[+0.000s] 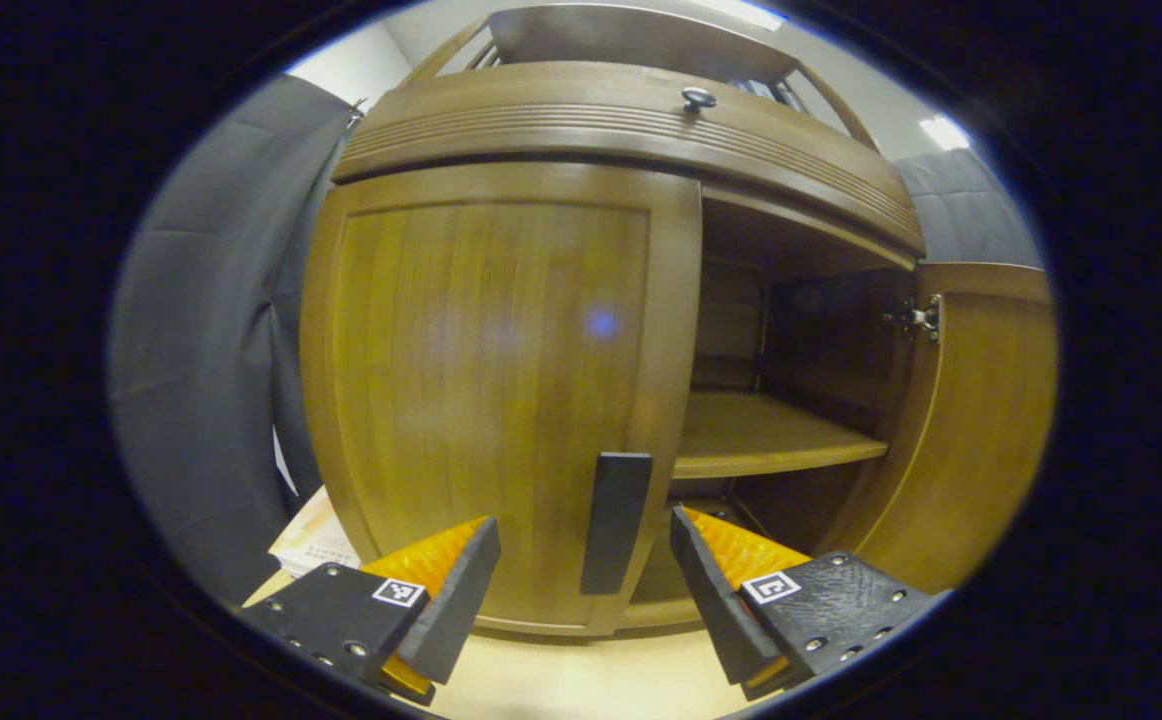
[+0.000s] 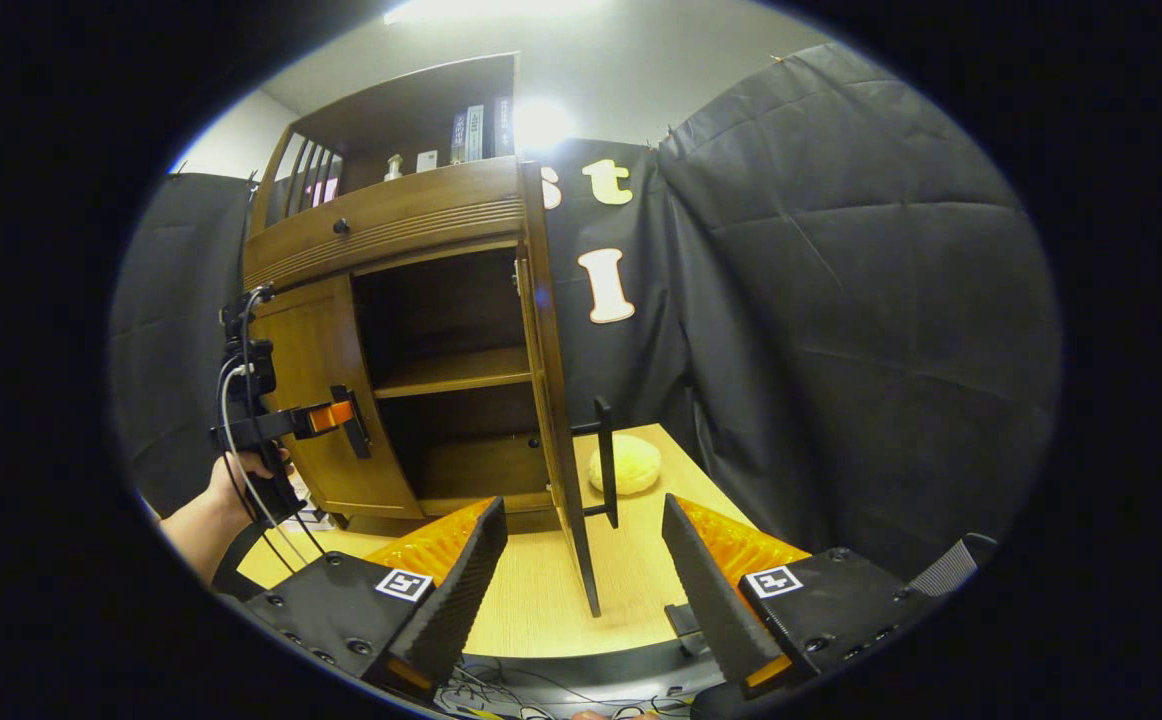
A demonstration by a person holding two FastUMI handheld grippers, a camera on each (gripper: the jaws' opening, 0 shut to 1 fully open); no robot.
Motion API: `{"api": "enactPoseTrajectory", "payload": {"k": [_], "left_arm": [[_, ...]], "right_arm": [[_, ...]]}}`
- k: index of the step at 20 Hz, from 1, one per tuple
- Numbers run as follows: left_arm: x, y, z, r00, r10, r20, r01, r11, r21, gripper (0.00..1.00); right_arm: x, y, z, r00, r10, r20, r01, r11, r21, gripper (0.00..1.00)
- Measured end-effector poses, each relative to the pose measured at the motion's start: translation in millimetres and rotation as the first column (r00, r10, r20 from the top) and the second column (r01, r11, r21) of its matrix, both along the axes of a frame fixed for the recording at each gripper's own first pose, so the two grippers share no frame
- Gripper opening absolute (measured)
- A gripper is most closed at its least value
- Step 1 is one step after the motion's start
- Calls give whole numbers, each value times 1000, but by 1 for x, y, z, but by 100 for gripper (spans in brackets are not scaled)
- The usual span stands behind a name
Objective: Open the right door of the double-door shoe cabinet with the right hand, and open the left door with the left hand.
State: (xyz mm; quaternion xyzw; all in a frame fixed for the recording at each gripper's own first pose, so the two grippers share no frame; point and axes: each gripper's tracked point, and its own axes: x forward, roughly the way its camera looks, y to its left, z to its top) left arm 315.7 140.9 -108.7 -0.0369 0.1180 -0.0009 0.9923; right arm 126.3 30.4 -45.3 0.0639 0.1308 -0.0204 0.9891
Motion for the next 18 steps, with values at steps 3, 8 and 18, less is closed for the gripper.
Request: {"api": "enactPoseTrajectory", "payload": {"k": [3, 8, 18], "left_arm": [[18, -3, -13, 1000, -19, -11, 18, 1000, -15, 100], [36, -10, -27, 998, -60, -28, 58, 998, -39, 80], [42, -21, -24, 996, -83, 15, 83, 996, 15, 18]], "right_arm": [[-3, -1, 1, 1000, -20, -3, 20, 1000, -19, 98], [-3, 5, -3, 999, -32, -21, 31, 999, -21, 98], [2, 17, -5, 1000, -22, -11, 22, 1000, -19, 98]]}}
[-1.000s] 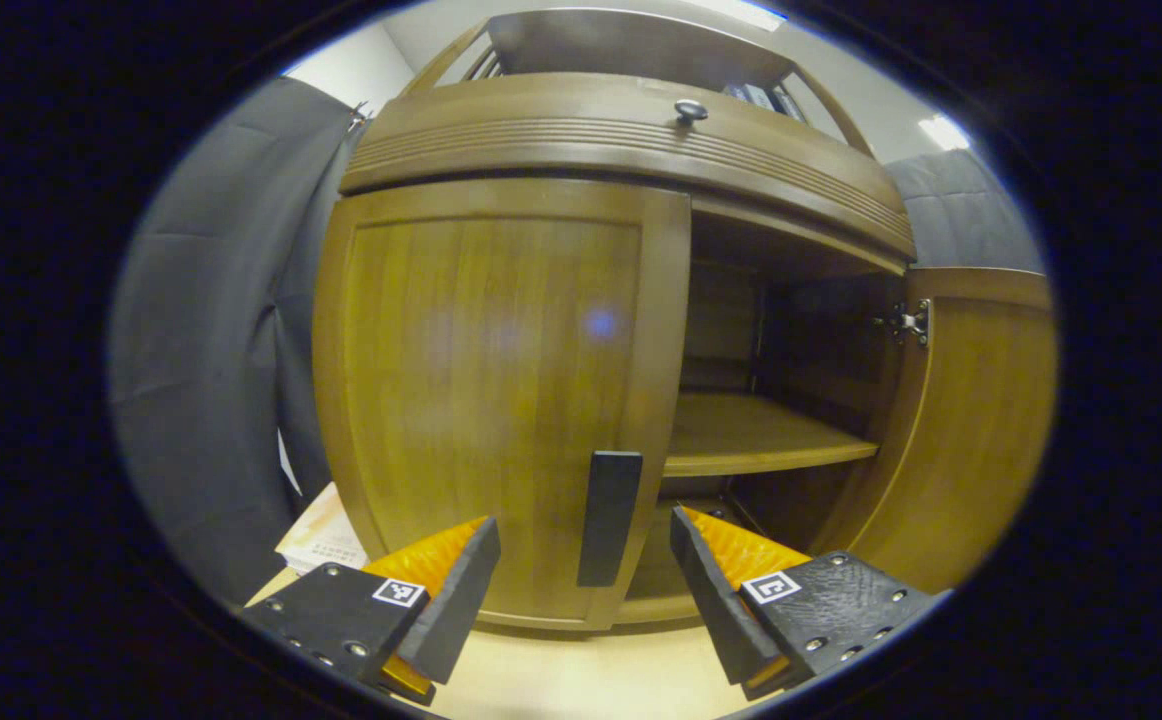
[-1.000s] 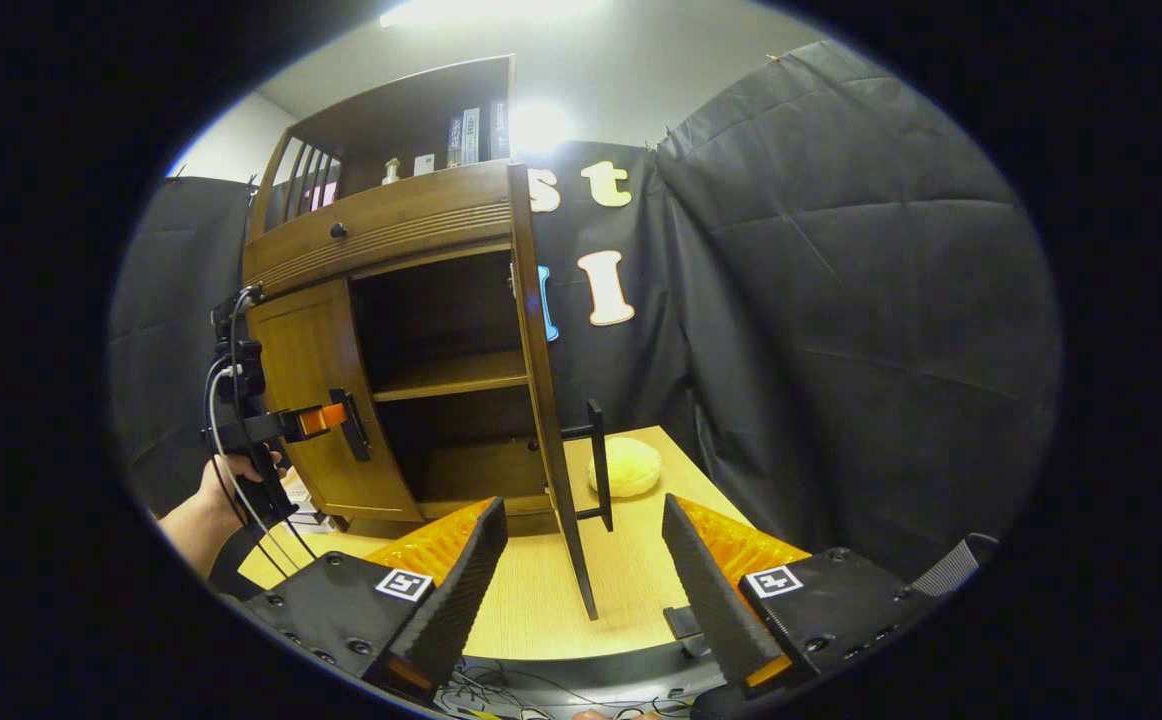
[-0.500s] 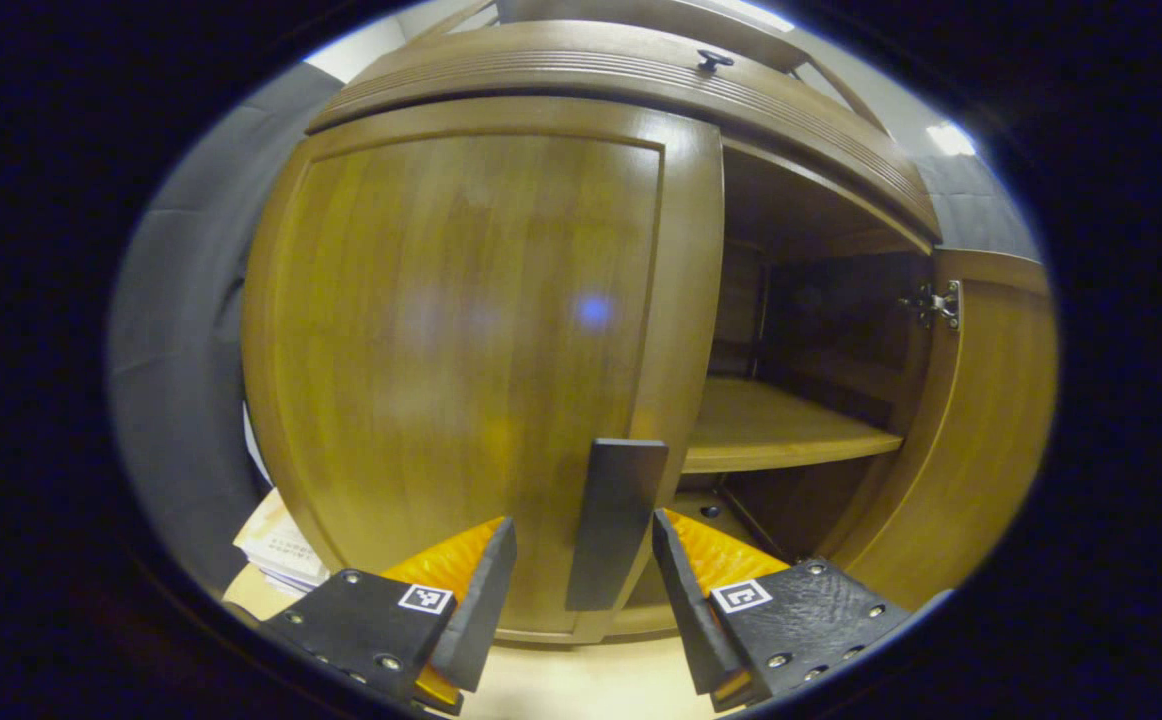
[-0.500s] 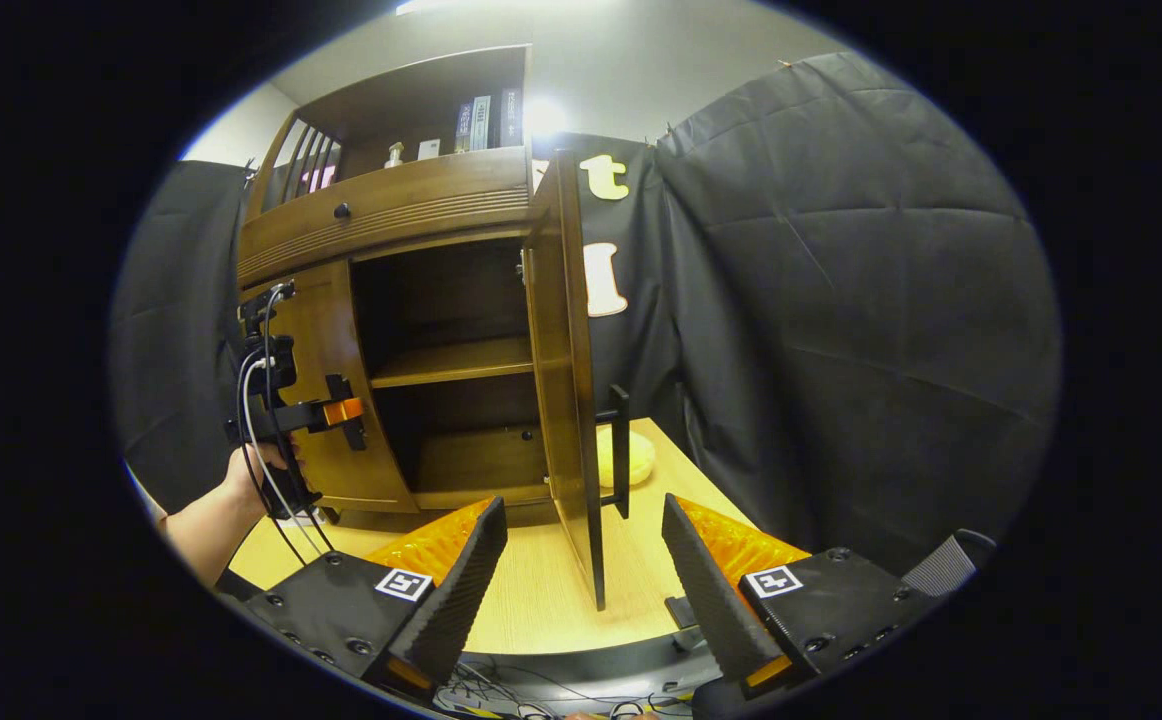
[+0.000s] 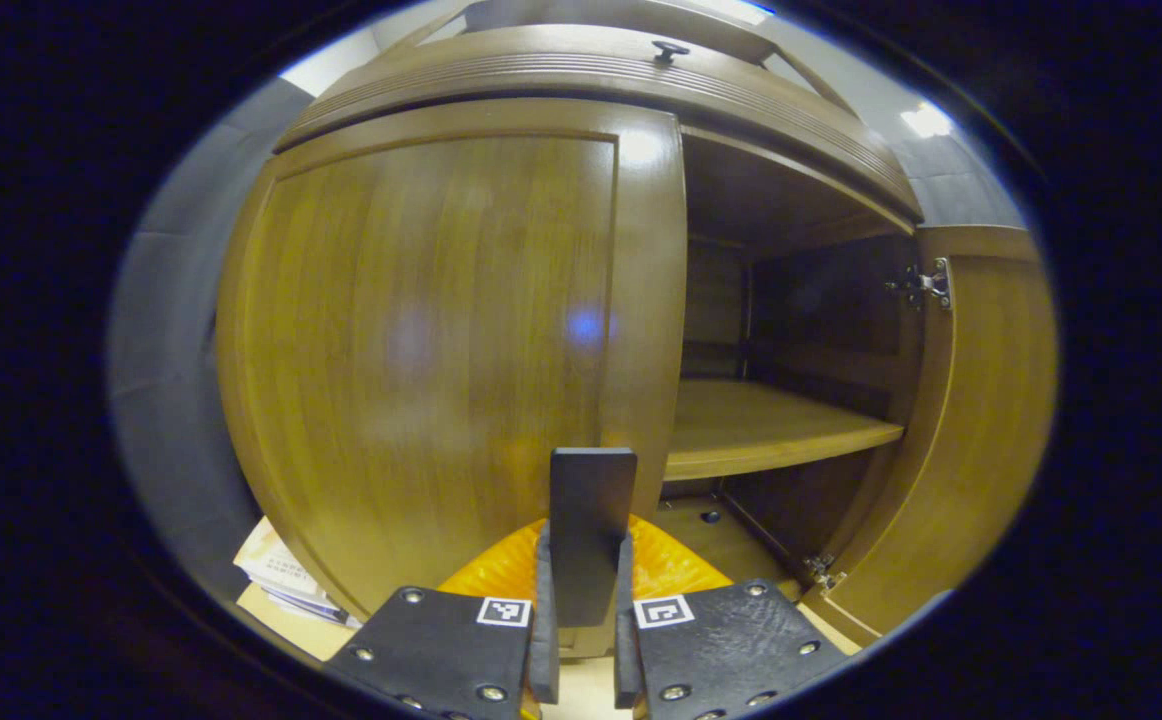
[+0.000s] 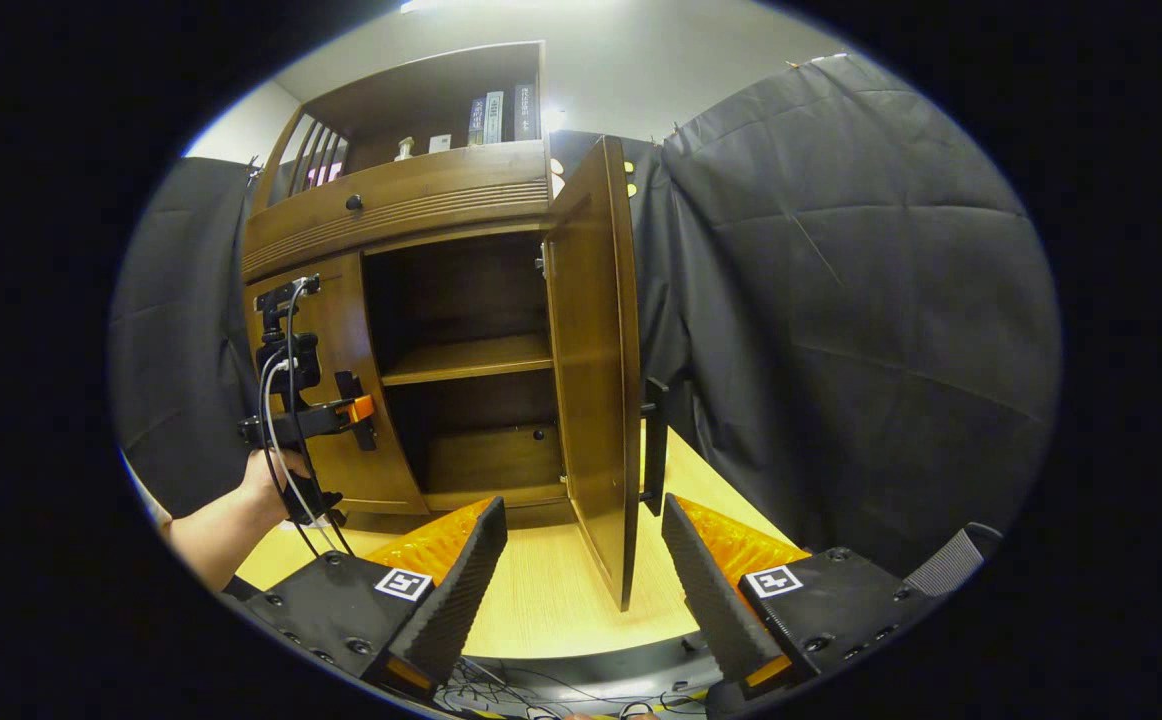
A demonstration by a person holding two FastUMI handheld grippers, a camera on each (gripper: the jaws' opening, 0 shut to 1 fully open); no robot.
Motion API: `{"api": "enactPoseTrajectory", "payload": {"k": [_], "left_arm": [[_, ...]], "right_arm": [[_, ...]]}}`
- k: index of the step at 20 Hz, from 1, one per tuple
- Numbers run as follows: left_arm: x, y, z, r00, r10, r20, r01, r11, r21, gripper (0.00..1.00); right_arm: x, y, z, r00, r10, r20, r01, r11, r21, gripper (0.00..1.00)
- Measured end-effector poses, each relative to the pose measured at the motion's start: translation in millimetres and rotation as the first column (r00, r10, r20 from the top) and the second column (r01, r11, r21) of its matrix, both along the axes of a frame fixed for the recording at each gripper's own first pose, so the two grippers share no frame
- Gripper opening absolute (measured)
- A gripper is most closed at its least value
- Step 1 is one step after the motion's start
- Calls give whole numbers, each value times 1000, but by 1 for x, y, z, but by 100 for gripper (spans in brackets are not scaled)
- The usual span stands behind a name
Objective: Open the right door of the double-door shoe cabinet with the right hand, and open the left door with the left hand.
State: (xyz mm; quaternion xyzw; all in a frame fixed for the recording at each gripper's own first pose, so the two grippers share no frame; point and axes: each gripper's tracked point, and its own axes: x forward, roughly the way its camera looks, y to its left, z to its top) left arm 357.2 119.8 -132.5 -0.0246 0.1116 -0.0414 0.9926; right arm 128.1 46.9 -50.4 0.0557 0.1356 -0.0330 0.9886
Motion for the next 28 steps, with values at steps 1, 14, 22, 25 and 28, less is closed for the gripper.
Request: {"api": "enactPoseTrajectory", "payload": {"k": [1, 14, 22, 25, 28], "left_arm": [[4, 0, -2, 1000, -7, -1, 7, 1000, 0, 14], [-8, 1, 4, 999, -42, 30, 42, 999, -11, 17], [-11, 1, 11, 995, -65, 74, 66, 998, -15, 17], [-14, 2, 15, 991, -78, 104, 81, 996, -26, 17], [-18, 3, 22, 988, -90, 126, 95, 995, -28, 17]], "right_arm": [[1, 0, 0, 1000, 0, 1, 0, 1000, 0, 98], [8, 7, -4, 1000, -3, 20, 2, 999, 45, 98], [14, 21, -6, 998, 62, 30, -62, 998, 26, 98], [16, 29, -6, 995, 92, 33, -92, 996, 4, 98], [19, 40, -7, 991, 127, 40, -127, 992, -3, 98]]}}
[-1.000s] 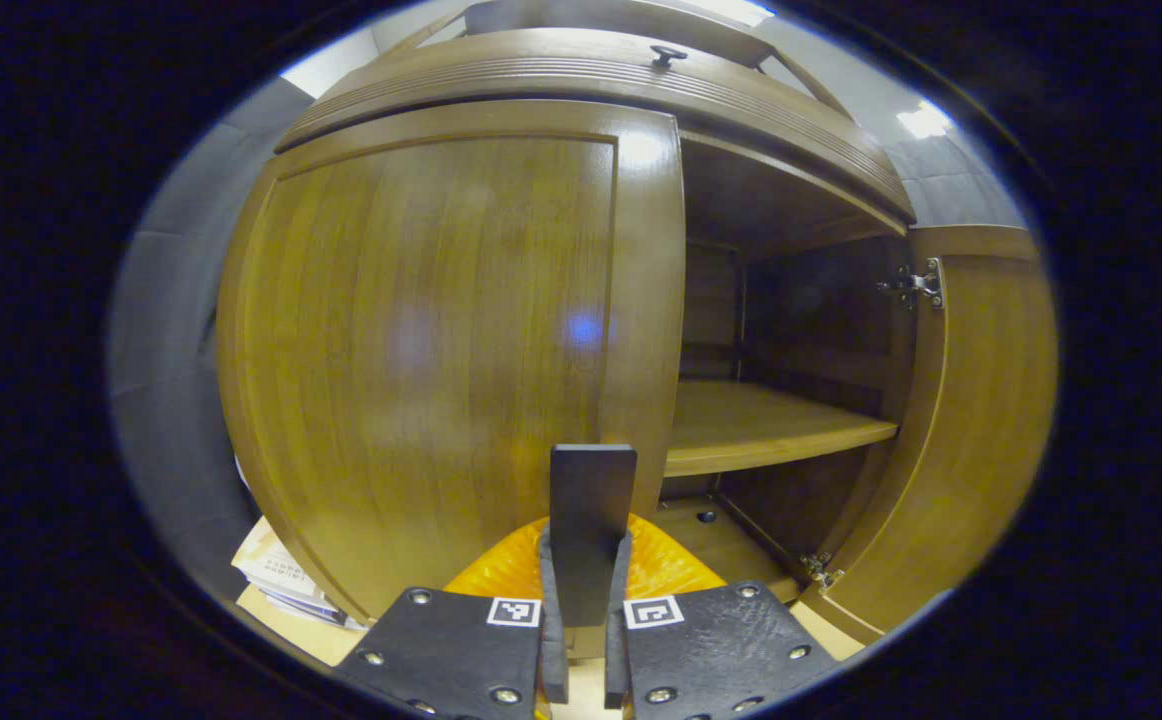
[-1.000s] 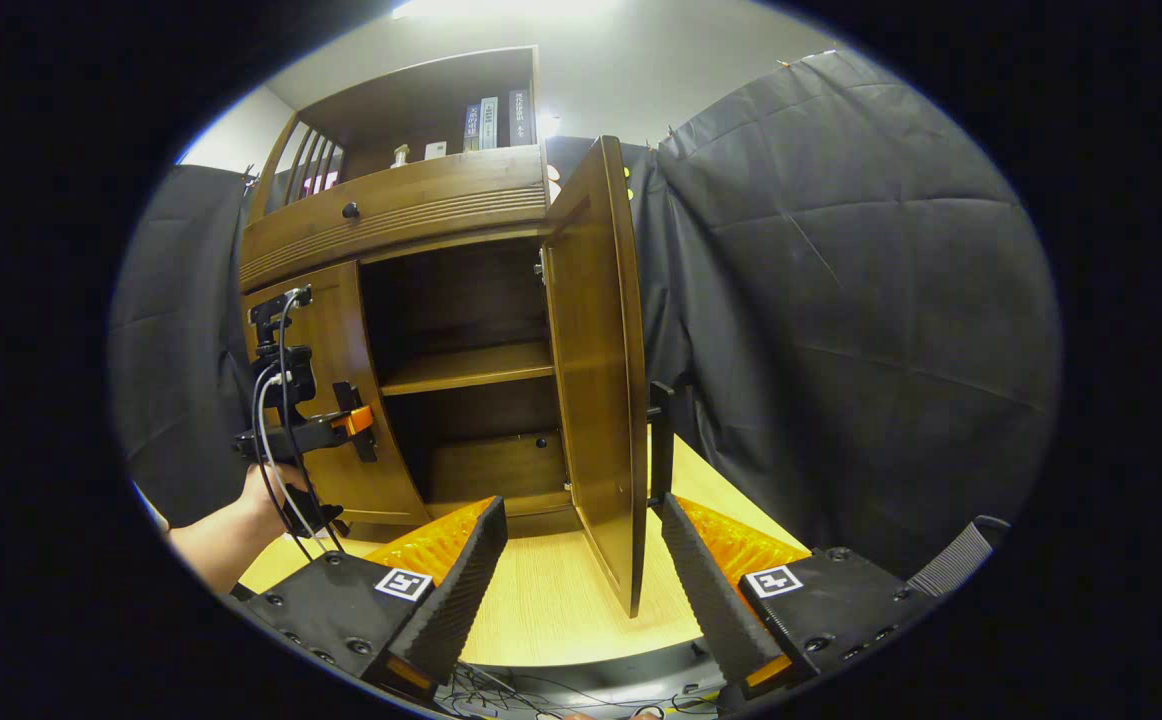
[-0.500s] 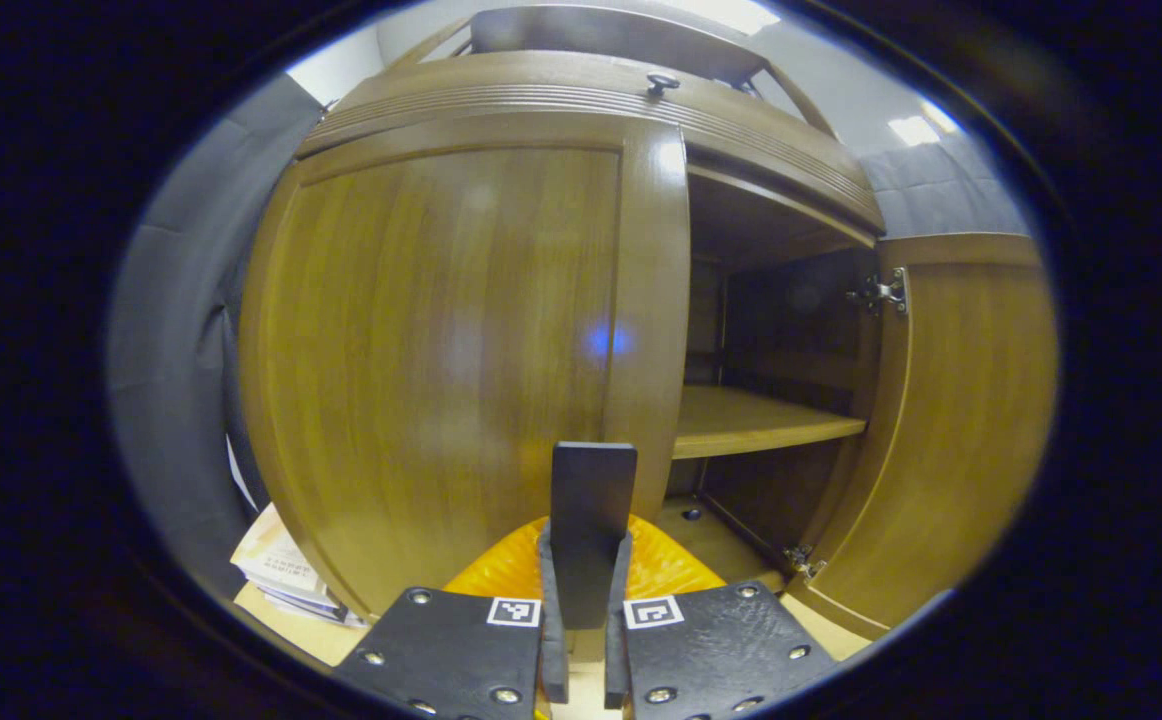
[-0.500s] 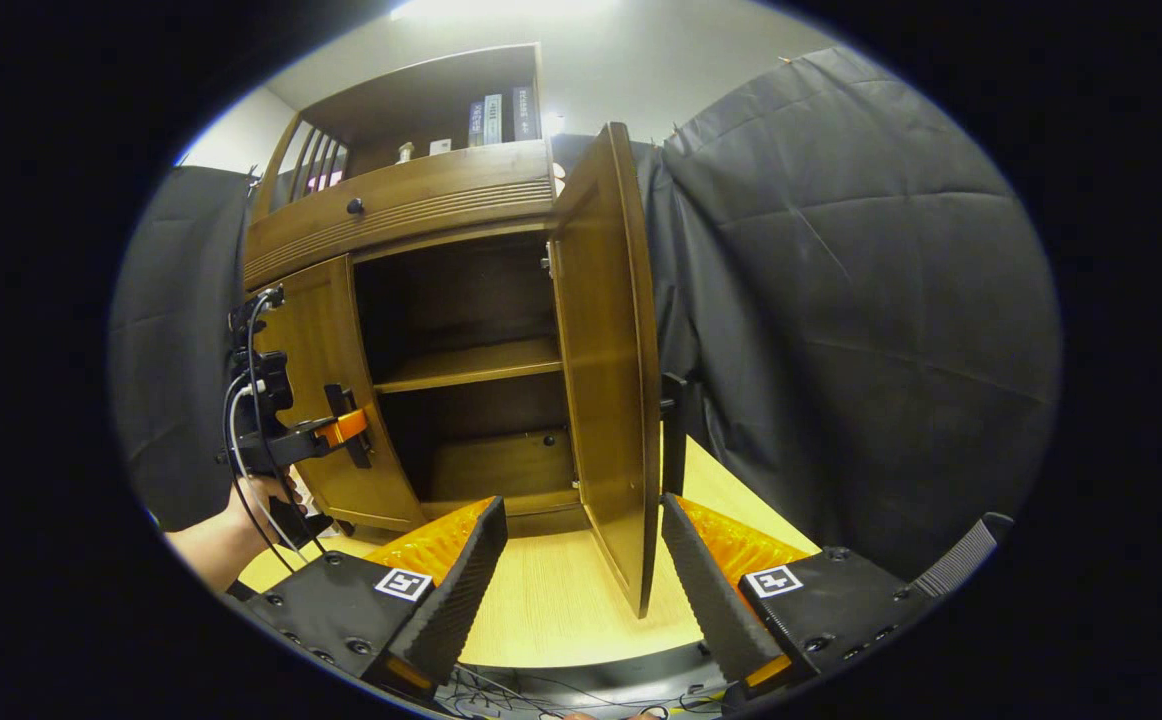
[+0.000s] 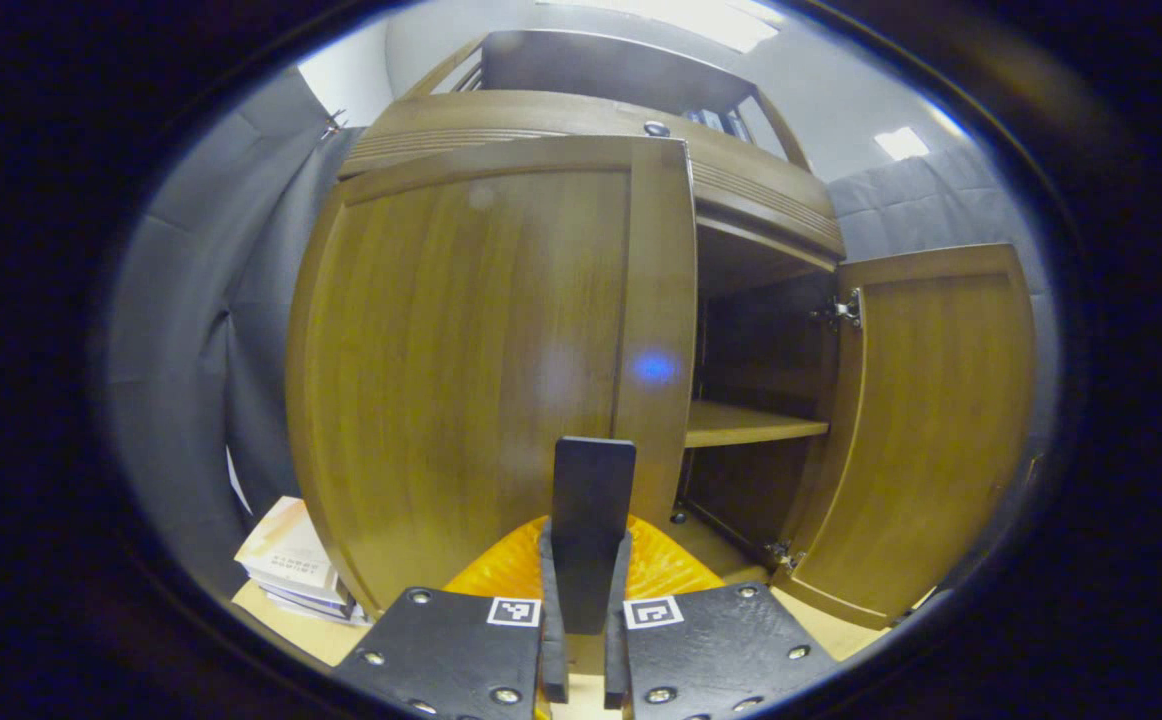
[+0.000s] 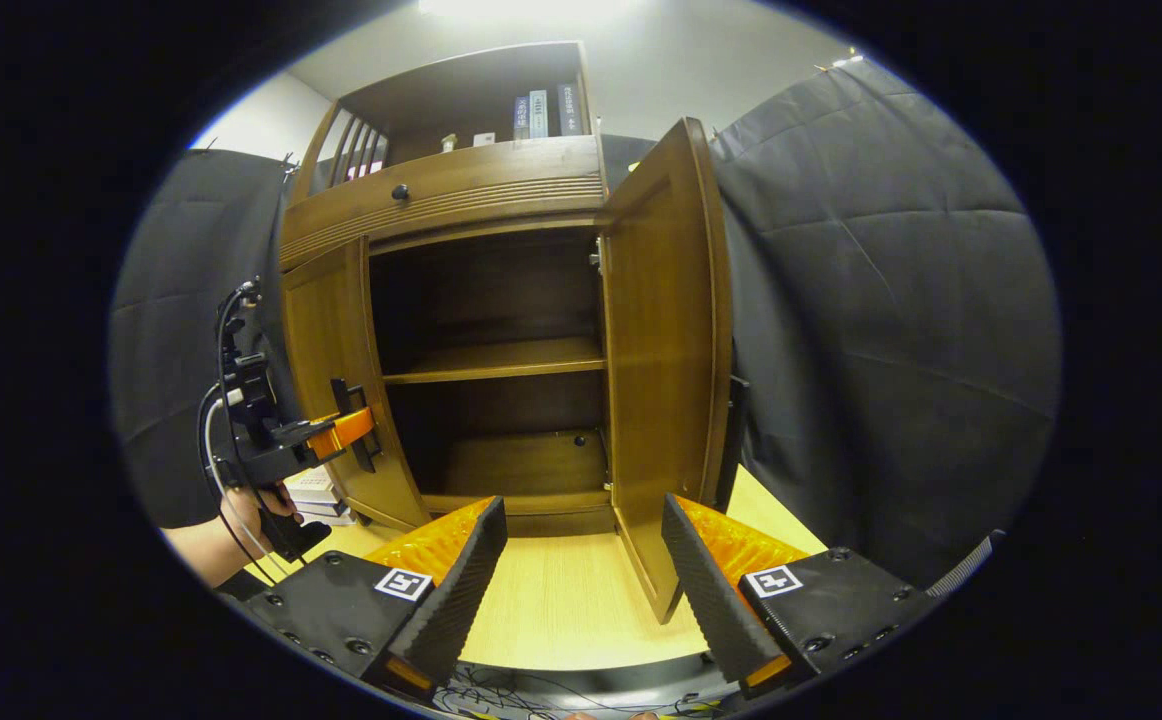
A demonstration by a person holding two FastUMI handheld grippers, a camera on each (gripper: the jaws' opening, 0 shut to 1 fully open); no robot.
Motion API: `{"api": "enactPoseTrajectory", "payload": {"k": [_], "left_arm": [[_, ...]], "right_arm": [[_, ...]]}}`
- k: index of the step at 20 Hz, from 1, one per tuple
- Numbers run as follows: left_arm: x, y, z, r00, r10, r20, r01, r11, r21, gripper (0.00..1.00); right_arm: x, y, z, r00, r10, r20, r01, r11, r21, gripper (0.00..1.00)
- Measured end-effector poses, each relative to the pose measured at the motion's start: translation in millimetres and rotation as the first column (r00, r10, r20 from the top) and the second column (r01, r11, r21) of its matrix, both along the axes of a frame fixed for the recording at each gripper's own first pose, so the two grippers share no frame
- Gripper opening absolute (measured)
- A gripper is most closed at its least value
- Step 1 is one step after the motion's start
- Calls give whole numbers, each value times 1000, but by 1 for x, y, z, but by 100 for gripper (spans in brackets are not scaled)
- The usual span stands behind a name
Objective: Open the right door of the double-door shoe cabinet with the right hand, and open the left door with the left hand.
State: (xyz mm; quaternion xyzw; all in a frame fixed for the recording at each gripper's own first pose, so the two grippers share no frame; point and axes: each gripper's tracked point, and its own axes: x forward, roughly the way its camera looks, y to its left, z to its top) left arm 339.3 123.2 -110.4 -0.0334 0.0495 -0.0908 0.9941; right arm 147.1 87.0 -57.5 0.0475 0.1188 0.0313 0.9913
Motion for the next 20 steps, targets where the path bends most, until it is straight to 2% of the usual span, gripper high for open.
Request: {"api": "enactPoseTrajectory", "payload": {"k": [2, 3, 13, 14, 20], "left_arm": [[0, 0, 2, 1000, 3, 7, -3, 1000, 1, 17], [0, 0, 1, 1000, 6, 9, -6, 1000, -2, 17], [-6, 4, 8, 999, 29, 22, -29, 1000, 2, 16], [-7, 5, 9, 999, 34, 22, -34, 999, 3, 16], [-27, 34, 16, 996, 81, 27, -81, 997, 6, 16]], "right_arm": [[2, 6, 0, 1000, 14, 5, -14, 1000, 10, 98], [4, 9, 0, 1000, 20, 4, -21, 1000, 14, 92], [20, 47, -1, 994, 109, 8, -109, 993, 47, 92], [19, 51, -1, 993, 120, 7, -121, 991, 49, 98], [24, 75, -1, 984, 177, 5, -177, 982, 60, 98]]}}
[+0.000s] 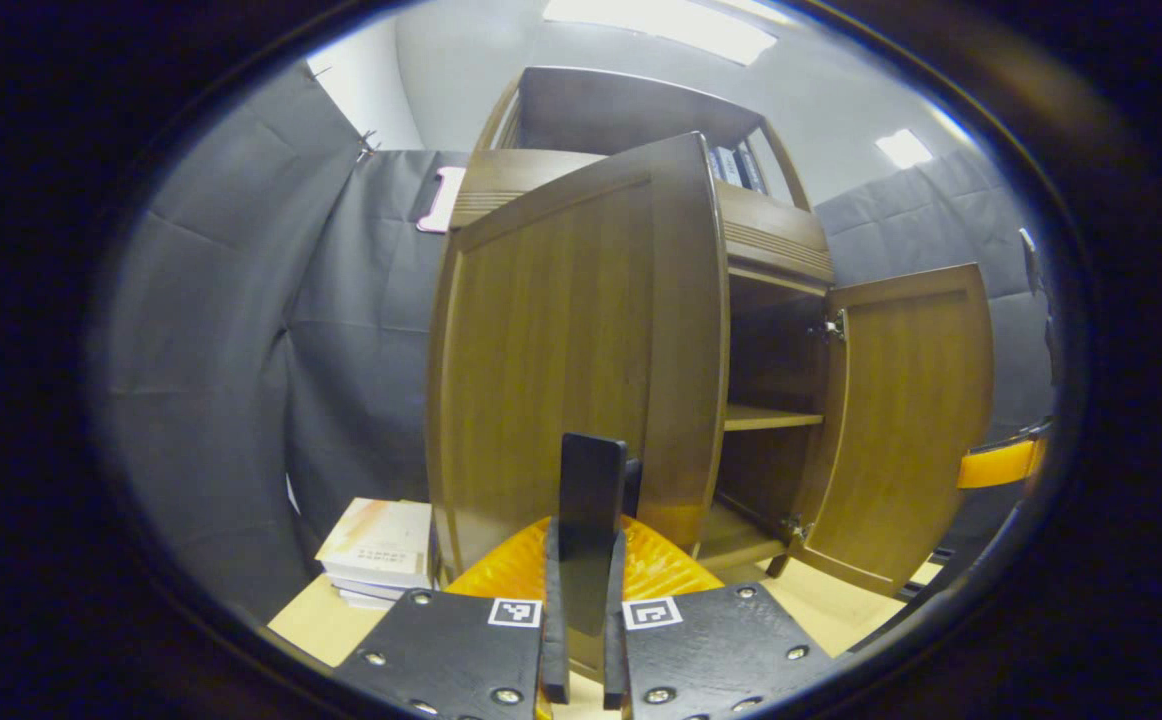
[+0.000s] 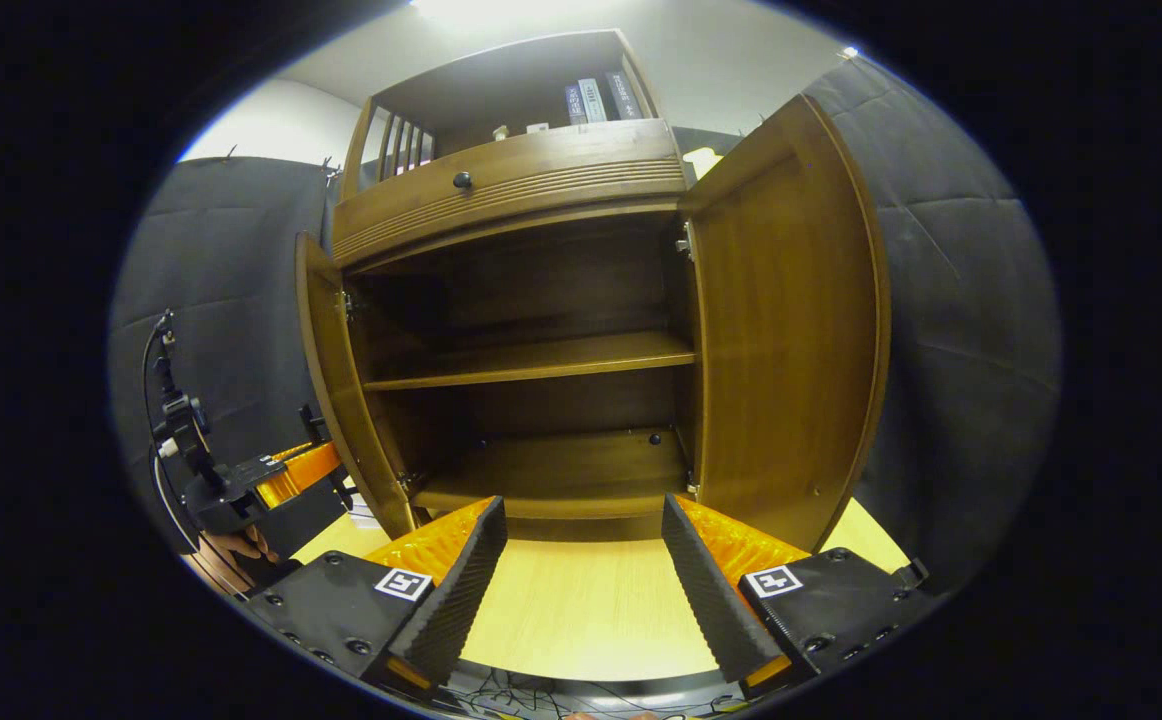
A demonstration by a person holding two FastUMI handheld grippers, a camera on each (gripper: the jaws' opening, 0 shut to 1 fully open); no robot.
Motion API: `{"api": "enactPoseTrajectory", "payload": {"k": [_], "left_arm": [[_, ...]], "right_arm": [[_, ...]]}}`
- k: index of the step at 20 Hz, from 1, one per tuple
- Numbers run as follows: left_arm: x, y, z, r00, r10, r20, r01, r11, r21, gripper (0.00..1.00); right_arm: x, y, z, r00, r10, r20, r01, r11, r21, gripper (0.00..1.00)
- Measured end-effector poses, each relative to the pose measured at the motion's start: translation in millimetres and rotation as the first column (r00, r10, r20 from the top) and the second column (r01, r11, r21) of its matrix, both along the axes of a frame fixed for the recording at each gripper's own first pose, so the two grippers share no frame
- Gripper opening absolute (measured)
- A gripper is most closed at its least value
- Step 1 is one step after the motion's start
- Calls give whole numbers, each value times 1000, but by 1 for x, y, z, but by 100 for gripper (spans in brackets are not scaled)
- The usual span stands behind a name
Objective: Open the right door of the double-door shoe cabinet with the right hand, and open the left door with the left hand.
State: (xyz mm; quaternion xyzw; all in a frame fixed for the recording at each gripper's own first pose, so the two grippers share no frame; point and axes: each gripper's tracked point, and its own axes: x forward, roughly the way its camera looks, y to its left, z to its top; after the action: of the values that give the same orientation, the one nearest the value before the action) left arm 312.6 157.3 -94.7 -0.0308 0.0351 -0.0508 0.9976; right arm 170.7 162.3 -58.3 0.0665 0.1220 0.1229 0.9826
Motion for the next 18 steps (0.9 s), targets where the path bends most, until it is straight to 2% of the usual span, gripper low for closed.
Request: {"api": "enactPoseTrajectory", "payload": {"k": [4, 5, 7, 8, 11, 14, 16, 18], "left_arm": [[-18, 27, 3, 1000, 24, -2, -24, 999, 21, 15], [-24, 34, 3, 999, 33, -1, -33, 999, 22, 15], [-30, 51, 3, 999, 51, 1, -51, 999, 14, 15], [-32, 61, 4, 998, 55, 3, -55, 998, 6, 14], [-43, 83, 8, 999, 53, 11, -53, 998, -25, 13], [-51, 112, 8, 998, 55, 16, -56, 998, 25, 14], [-55, 136, 7, 996, 84, 17, -85, 995, 49, 14], [-55, 149, 5, 997, 74, 15, -75, 996, 54, 10]], "right_arm": [[0, 17, -2, 999, 45, -5, -45, 999, 0, 98], [0, 21, -1, 998, 55, -4, -55, 998, 1, 93], [0, 28, 0, 997, 74, -3, -74, 997, -3, 93], [0, 31, 0, 997, 81, -2, -81, 997, -5, 98], [2, 36, 2, 995, 99, 1, -99, 995, -8, 98], [3, 36, 1, 995, 98, -5, -98, 995, -6, 98], [4, 35, -1, 996, 93, -14, -93, 996, -4, 98], [4, 36, -4, 995, 97, -26, -97, 995, -18, 98]]}}
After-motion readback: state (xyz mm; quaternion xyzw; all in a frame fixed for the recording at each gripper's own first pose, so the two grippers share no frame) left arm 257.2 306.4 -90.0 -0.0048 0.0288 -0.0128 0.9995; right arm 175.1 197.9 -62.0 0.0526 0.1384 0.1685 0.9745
